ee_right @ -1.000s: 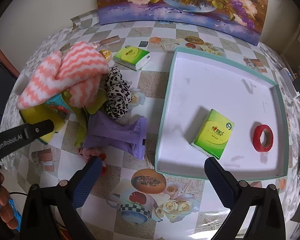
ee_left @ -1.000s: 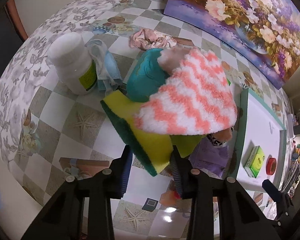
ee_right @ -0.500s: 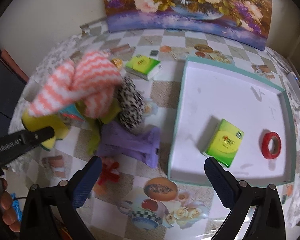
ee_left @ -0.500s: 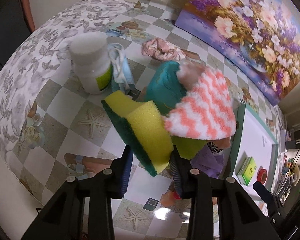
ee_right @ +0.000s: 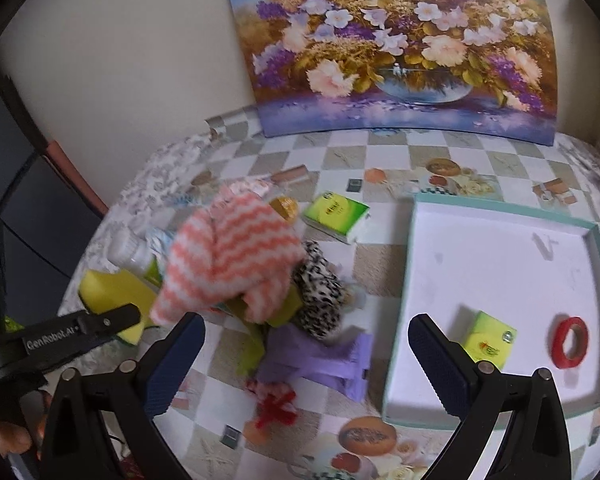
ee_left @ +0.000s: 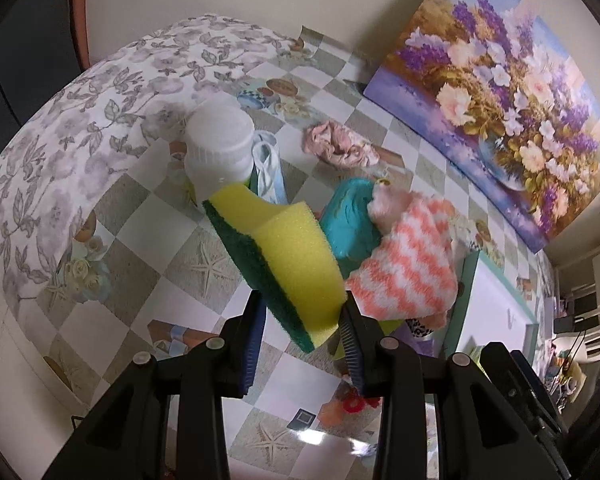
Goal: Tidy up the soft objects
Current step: 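Grasp the pink-and-white chevron towel with the right tool while the left tool holds the sponge, then carry the sponge with the left tool while the right tool carries the towel over the tray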
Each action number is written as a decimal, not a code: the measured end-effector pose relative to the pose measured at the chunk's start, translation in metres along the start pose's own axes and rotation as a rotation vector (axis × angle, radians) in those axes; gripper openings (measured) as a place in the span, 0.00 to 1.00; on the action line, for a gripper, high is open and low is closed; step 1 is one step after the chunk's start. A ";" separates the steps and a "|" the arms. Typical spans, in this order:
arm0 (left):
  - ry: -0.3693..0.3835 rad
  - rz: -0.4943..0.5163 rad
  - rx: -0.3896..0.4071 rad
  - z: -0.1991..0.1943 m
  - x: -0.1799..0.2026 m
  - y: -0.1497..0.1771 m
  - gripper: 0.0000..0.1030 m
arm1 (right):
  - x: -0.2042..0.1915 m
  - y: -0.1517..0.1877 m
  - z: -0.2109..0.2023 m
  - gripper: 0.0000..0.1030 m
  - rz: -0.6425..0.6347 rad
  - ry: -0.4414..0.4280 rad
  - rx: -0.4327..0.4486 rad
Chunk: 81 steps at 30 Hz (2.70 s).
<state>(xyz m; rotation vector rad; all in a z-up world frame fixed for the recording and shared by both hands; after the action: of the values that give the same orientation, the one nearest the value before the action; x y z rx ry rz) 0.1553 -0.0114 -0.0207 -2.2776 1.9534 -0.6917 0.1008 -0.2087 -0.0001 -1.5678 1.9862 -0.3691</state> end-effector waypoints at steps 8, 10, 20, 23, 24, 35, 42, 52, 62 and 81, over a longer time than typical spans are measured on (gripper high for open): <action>0.016 -0.016 0.033 -0.006 0.003 -0.010 0.37 | -0.017 -0.011 0.013 0.90 -0.001 -0.066 -0.023; 0.027 -0.015 0.030 -0.005 0.006 -0.011 0.37 | -0.020 -0.011 0.019 0.86 -0.004 -0.080 -0.039; 0.044 -0.035 0.038 -0.004 0.013 -0.022 0.37 | -0.031 -0.008 0.053 0.58 -0.015 -0.119 -0.112; 0.046 -0.033 0.038 -0.004 0.016 -0.023 0.37 | -0.035 -0.008 0.059 0.53 -0.019 -0.143 -0.115; 0.048 -0.033 0.037 -0.003 0.016 -0.024 0.37 | -0.035 -0.008 0.061 0.47 -0.016 -0.145 -0.116; 0.041 -0.028 0.025 0.001 0.018 -0.024 0.37 | -0.042 -0.018 0.055 0.11 -0.004 -0.192 -0.073; 0.039 -0.023 0.032 -0.001 0.018 -0.024 0.37 | -0.047 -0.030 0.031 0.10 -0.014 -0.219 -0.012; 0.043 -0.015 0.073 -0.014 0.021 -0.028 0.37 | -0.041 -0.054 -0.015 0.10 -0.002 -0.242 0.105; 0.041 0.074 0.088 -0.026 0.059 -0.024 0.37 | 0.013 -0.075 -0.053 0.10 0.052 -0.094 0.175; 0.168 0.461 0.096 -0.027 0.257 0.008 0.37 | 0.197 -0.066 -0.096 0.10 0.329 0.195 0.211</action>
<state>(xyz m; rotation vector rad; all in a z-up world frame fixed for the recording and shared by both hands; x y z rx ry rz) 0.1620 -0.2511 0.0763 -1.6660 2.3405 -0.9119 0.0674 -0.4275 0.0597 -1.0871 2.2252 -0.5924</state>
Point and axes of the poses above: each gripper's, at about its wrist camera, not at the fingertips, and z roughly the way its jaws point, x to its right, y to its underside, the point moved 9 cm from there along z, roughly the way its jaws point, and after that the axes turned 2 degrees about -z, right-handed, at the moved point
